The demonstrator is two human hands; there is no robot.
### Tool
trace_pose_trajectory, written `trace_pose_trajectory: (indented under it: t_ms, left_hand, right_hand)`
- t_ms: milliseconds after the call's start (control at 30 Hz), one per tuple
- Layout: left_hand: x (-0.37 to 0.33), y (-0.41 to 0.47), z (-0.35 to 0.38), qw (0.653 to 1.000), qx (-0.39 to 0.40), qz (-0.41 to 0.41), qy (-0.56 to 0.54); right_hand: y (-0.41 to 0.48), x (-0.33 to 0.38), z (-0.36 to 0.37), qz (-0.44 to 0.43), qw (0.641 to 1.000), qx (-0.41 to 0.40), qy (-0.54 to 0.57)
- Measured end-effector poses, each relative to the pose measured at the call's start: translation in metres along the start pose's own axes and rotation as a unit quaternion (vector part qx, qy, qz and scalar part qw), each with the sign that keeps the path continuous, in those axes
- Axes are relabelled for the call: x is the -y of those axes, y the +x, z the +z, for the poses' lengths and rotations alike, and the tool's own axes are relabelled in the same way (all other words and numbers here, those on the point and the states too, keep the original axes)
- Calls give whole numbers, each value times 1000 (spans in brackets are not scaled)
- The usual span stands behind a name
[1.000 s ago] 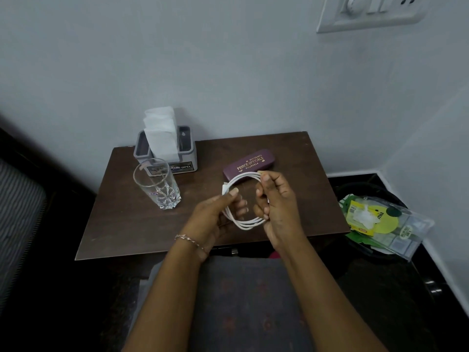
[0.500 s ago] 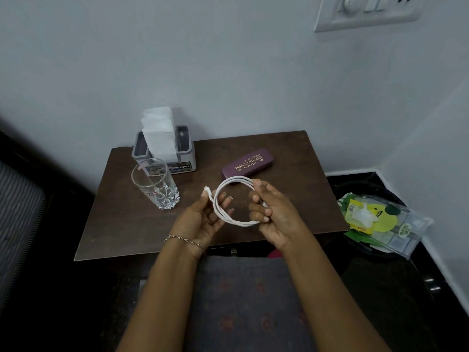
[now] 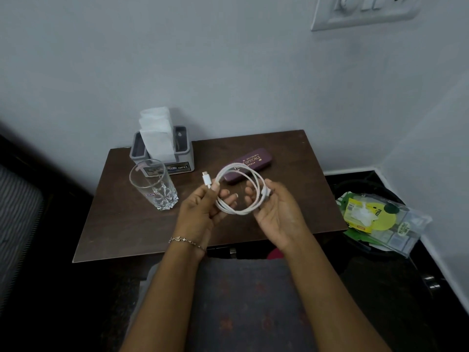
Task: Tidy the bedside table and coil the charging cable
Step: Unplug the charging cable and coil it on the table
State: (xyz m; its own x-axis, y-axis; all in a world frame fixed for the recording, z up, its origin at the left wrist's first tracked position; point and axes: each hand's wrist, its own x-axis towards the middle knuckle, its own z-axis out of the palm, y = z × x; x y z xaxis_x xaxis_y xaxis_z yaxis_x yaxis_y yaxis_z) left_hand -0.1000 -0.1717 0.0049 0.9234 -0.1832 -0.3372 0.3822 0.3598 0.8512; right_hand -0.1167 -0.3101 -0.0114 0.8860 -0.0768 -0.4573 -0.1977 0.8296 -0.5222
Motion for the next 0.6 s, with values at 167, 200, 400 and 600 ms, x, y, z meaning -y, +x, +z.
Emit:
trace_pose_trajectory:
  t_ms: [167, 200, 400, 600]
  left_hand:
    - [-1, 9, -9, 994, -34, 15, -106]
    - [-1, 10, -10, 992, -39, 17, -116]
    - [-2, 9, -8, 991, -22, 7, -132]
    - [-2, 6, -7, 994, 1, -19, -107]
  right_hand:
    - [-1, -4, -3, -56, 996, -3, -69]
    - [-1, -5, -2, -71, 992, -8, -106]
    - [-2, -14, 4, -99, 983, -20, -154]
    - [-5, -7, 7, -57, 998, 28, -21]
